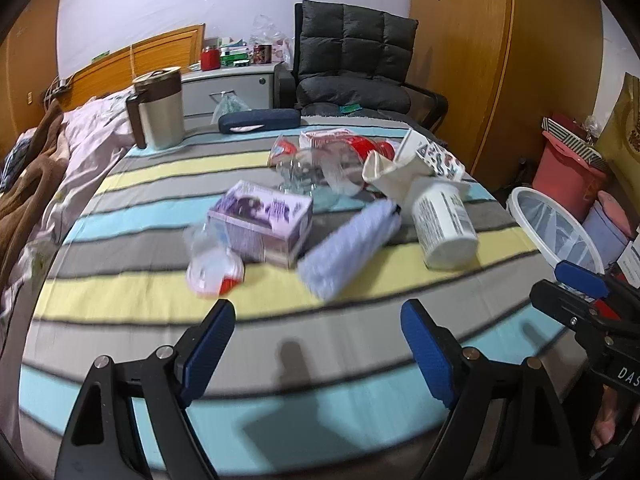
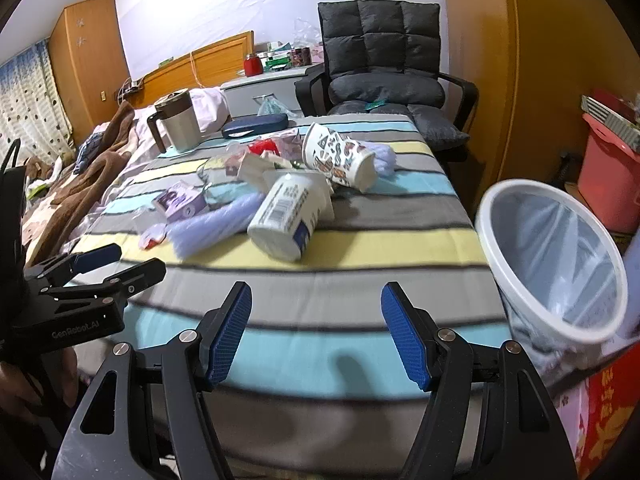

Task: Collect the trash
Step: 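Grasp the white yogurt cup with the right gripper while the left gripper grasps the white foam mesh sleeve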

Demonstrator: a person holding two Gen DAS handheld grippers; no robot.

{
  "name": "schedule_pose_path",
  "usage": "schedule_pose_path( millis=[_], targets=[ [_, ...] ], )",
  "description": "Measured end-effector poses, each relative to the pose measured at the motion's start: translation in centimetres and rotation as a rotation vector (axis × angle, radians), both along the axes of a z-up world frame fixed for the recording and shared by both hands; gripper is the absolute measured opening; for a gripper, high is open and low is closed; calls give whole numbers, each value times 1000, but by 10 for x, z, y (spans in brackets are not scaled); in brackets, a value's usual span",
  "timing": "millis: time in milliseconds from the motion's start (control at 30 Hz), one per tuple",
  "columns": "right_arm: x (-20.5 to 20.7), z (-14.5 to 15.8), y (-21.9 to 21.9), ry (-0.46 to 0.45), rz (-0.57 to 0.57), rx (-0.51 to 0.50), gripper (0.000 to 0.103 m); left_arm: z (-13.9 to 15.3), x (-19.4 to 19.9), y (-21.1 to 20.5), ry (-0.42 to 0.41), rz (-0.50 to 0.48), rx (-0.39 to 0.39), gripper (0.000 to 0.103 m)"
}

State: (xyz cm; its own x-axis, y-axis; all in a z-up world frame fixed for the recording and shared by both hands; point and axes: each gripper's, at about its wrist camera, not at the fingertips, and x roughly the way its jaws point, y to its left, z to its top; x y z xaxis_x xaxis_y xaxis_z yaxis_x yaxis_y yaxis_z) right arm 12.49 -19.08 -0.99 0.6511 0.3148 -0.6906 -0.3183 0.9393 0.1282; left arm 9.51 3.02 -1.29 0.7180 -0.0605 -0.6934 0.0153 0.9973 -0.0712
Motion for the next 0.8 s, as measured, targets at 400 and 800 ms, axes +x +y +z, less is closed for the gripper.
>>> schedule_pose_path(
  millis=[400, 800],
  targets=[
    [50, -13, 31, 72, 18, 47, 69, -7, 26, 17, 0, -38, -34, 76],
    [52, -17, 12, 107, -42, -11, 52, 4, 42, 9, -32, -96, -60, 76]
  ],
)
